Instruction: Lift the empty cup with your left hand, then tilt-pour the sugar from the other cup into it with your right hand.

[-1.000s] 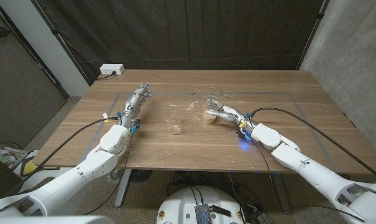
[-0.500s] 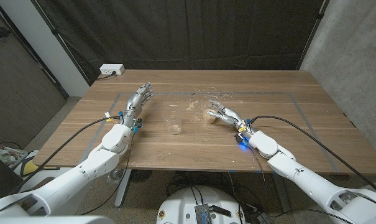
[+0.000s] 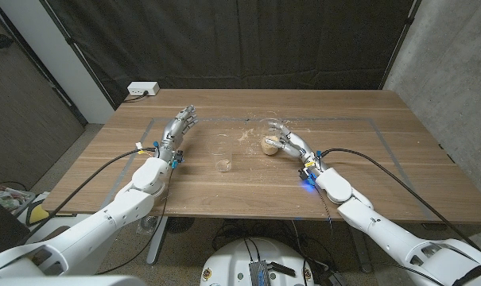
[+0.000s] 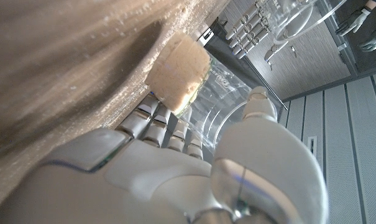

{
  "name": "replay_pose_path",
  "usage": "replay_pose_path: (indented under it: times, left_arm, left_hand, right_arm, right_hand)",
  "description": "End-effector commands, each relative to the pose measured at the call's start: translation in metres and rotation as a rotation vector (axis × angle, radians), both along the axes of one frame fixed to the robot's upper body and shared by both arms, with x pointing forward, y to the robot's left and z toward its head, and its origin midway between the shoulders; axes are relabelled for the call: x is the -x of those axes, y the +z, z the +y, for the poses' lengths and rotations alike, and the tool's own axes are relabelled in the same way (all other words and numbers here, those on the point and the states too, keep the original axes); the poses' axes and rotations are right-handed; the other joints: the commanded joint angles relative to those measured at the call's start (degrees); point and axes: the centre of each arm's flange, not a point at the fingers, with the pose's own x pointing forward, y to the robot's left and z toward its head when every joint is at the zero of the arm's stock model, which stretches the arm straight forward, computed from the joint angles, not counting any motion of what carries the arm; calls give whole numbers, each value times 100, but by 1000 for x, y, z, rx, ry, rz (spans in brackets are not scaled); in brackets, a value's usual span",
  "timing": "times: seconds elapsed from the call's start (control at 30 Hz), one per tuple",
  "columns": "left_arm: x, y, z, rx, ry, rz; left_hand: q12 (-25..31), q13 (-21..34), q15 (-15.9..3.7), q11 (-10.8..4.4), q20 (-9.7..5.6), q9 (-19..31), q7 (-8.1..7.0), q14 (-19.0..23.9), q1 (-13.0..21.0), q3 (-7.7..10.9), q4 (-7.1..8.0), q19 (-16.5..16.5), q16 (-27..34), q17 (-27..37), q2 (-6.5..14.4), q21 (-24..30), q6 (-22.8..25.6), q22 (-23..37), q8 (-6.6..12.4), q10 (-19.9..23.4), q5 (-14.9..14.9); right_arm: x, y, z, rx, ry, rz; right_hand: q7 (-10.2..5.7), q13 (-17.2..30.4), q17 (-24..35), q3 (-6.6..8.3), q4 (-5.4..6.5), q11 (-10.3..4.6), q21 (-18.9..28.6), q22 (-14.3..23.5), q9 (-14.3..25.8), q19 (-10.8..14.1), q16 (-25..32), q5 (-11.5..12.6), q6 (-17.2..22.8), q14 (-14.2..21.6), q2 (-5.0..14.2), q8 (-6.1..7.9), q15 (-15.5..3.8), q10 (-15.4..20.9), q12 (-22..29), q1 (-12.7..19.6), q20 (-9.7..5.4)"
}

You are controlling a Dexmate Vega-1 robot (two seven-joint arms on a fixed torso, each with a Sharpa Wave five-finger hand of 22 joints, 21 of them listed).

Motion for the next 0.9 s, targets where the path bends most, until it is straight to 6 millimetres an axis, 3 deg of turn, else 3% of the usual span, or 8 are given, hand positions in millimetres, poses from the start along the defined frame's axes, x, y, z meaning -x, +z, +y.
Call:
replay_pose_path:
  times: [0.03,0.3,0.6,0.9]
  left_arm:
    - [-5,0,-5,0,-2,9]
    - [-13,-3,-5,5,-9,25]
    - [-24,-5,-1,5,-6,50]
    - [-32,-2,3,4,-2,59]
  left_hand:
    - [-10,19,-229,0,32,16,-9,37,-1,8,-53,-8,-12,34,27,0,34,10,-10,36,0]
    - [-15,22,-233,-24,28,17,-6,45,4,7,-57,-8,-11,34,26,1,37,11,-11,33,-1]
    - [-17,25,-233,-14,29,17,-6,46,10,6,-63,-8,-12,35,25,3,33,11,-16,37,-2]
    - [-18,28,-234,-21,34,17,-7,42,17,7,-68,-8,-15,35,25,4,34,12,-18,40,-2]
  right_arm:
    - [6,-1,-4,-3,-6,23]
    - [11,12,-11,63,-17,81]
    - [12,30,-18,176,-39,166]
    - [0,57,-23,215,-46,195]
  right_hand:
    - [-16,193,263,-6,22,-75,81,94,90,46,187,-37,80,82,11,109,-1005,-11,147,121,-317]
    - [-18,510,721,-75,52,-82,233,251,224,106,507,-84,152,77,-31,254,-1012,66,408,228,-313]
    - [-28,654,932,-101,54,-37,301,326,287,116,654,-97,174,70,-48,316,-1019,66,512,292,-314]
    - [-30,805,1153,-122,63,-49,373,405,356,112,805,-107,175,59,-46,372,-1028,37,608,362,-319]
